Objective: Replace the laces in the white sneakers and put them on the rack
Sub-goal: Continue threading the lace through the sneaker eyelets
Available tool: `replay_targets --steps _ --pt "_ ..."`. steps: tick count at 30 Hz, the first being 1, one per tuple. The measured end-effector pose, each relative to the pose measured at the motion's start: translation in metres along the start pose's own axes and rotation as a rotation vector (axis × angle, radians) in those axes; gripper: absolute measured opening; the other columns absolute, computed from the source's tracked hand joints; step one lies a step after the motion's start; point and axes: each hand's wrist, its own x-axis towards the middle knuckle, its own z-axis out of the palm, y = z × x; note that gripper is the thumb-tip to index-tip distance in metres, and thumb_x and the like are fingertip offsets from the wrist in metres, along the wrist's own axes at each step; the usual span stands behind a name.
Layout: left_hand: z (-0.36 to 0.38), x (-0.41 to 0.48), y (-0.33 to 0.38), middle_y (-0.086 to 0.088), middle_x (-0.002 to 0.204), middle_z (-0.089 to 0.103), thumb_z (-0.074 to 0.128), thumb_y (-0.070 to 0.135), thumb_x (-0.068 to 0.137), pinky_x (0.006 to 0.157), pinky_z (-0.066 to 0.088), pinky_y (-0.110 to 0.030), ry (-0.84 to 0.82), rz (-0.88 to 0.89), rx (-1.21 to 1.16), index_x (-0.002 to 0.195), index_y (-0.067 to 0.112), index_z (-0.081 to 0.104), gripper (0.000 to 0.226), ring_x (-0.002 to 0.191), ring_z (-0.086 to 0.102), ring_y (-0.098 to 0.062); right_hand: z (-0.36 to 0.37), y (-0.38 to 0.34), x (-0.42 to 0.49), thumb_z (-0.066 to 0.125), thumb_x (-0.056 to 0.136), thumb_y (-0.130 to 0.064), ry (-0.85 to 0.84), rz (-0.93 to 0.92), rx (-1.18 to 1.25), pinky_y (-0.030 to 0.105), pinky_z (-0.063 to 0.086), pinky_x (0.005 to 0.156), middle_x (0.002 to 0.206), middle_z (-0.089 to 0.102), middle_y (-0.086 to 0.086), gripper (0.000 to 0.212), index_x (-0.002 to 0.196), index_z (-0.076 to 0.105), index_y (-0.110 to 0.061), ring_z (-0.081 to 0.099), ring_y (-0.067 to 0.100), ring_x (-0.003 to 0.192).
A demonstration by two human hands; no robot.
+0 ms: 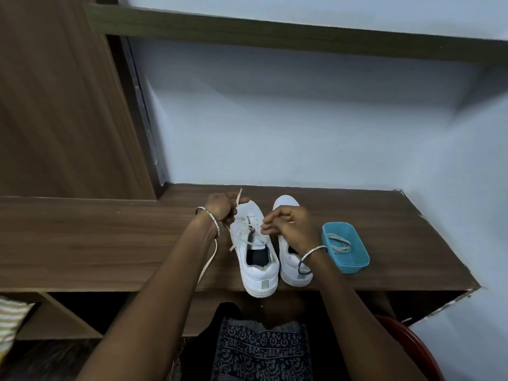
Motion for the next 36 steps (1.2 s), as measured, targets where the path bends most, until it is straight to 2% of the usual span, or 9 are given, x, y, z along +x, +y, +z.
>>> replay_targets --steps 3,6,9,13,17,24,27,30,36 --pt "-0.006 0.008 -0.003 0.002 0.069 0.066 0.035 -0.012 0.096 0.032 0.022 -0.011 0.026 0.04 0.105 0.118 0.001 0.064 0.038 0.032 0.035 -0.002 -0.006 0.007 0.016 0.053 0.089 0.005 0.218 0.092 -0.067 0.027 0.057 0.056 0.077 0.071 0.022 0.017 0.078 0.066 0.008 0.07 0.029 0.059" --pt "-0.006 0.02 -0.012 0.011 0.044 0.06 0.055 -0.005 0.095 0.032 0.028 -0.01 0.073 0.069 0.114 0.094 0.005 0.069 0.018 0.032 0.042 0.0 -0.003 0.024 0.035 0.057 0.083 -0.012 0.216 0.184 -0.163 0.036 0.056 0.066 0.073 0.072 0.013 0.021 0.068 0.071 -0.014 0.068 0.022 0.058" --pt "-0.006 0.032 -0.023 0.009 0.054 0.068 0.07 -0.001 0.087 0.041 0.04 -0.013 0.083 0.059 0.128 0.082 0.002 0.073 0.006 0.046 0.053 -0.006 0.007 0.039 0.051 0.059 0.072 -0.029 0.189 0.217 -0.299 0.047 0.06 0.08 0.065 0.073 0.002 0.015 0.065 0.072 -0.031 0.071 0.023 0.068" --pt "-0.003 0.039 -0.035 0.007 0.054 0.068 0.069 -0.01 0.082 0.047 0.049 -0.015 0.101 0.104 0.178 0.079 -0.001 0.073 0.011 0.055 0.06 -0.011 0.027 0.041 0.058 0.066 0.082 -0.019 0.18 0.182 -0.552 0.027 0.052 0.074 0.082 0.076 0.005 0.015 0.075 0.079 -0.017 0.069 0.023 0.083" --pt "0.002 0.049 -0.047 0.0 0.07 0.074 0.07 -0.002 0.077 0.071 0.058 -0.032 0.213 0.183 0.389 0.06 0.022 0.076 0.03 0.065 0.064 -0.017 0.041 0.054 0.07 0.077 0.077 -0.034 0.164 0.211 -0.669 0.029 0.05 0.068 0.077 0.073 0.005 0.022 0.075 0.074 -0.012 0.068 0.025 0.08" --pt "0.017 0.047 -0.05 0.009 0.054 0.061 0.061 -0.011 0.079 0.053 0.039 -0.001 0.216 0.342 0.712 0.085 0.006 0.075 0.023 0.049 0.056 0.014 0.047 0.057 0.081 0.079 0.072 -0.048 0.172 0.199 -0.818 0.028 0.039 0.06 0.076 0.067 0.009 0.041 0.077 0.066 -0.009 0.065 0.03 0.078" --pt "0.019 0.047 -0.052 -0.004 0.073 0.074 0.062 -0.007 0.078 0.062 0.044 -0.004 0.175 0.385 0.881 0.09 0.01 0.077 0.025 0.07 0.068 -0.005 0.036 0.052 0.083 0.073 0.08 -0.031 0.132 0.199 -0.839 0.026 0.024 0.049 0.053 0.045 0.005 0.041 0.054 0.048 -0.013 0.049 0.025 0.059" --pt "0.023 0.05 -0.051 -0.007 0.082 0.076 0.062 -0.004 0.078 0.078 0.054 -0.032 0.129 0.412 0.971 0.086 0.014 0.078 0.025 0.082 0.071 -0.022 0.026 0.045 0.083 0.068 0.084 -0.019 0.06 0.156 -0.852 0.029 0.017 0.047 0.045 0.028 0.002 0.054 0.044 0.031 -0.016 0.028 0.016 0.047" --pt "0.032 0.046 -0.054 -0.013 0.094 0.07 0.06 0.002 0.08 0.069 0.051 -0.04 0.156 0.465 1.034 0.097 0.013 0.06 0.02 0.085 0.064 -0.037 0.015 0.047 0.086 0.064 0.085 -0.014 -0.001 0.164 -0.791 0.031 0.019 0.048 0.048 0.025 0.002 0.054 0.046 0.028 -0.016 0.027 0.019 0.053"
